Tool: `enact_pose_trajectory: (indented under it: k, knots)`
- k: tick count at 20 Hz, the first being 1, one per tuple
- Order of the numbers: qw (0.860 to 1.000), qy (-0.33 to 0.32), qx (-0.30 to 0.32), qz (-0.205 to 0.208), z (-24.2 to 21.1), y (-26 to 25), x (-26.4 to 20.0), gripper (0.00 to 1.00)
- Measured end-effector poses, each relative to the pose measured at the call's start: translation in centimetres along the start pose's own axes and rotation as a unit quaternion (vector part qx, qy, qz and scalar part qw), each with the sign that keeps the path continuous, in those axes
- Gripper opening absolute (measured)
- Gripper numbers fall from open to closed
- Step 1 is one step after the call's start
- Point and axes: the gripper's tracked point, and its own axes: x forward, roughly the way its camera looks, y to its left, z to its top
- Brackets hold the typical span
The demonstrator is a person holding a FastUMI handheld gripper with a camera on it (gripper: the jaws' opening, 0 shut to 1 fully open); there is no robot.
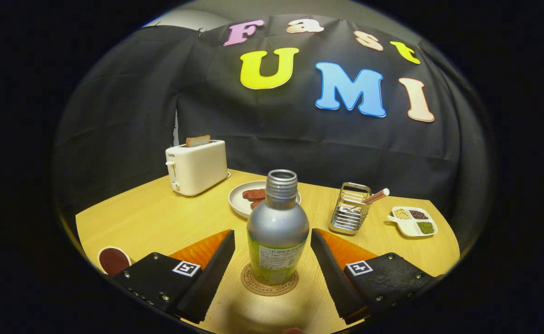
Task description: Take the bottle from table, then pour the juice into the cup, finally place the bottle on the coaster
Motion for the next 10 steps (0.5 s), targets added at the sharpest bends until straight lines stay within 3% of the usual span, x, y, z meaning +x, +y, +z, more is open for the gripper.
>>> enact_pose_trajectory:
  k: [10]
  knots:
    - [0.995,-0.077,0.005,-0.065,7.2,-0.3,-10.6,0.98]
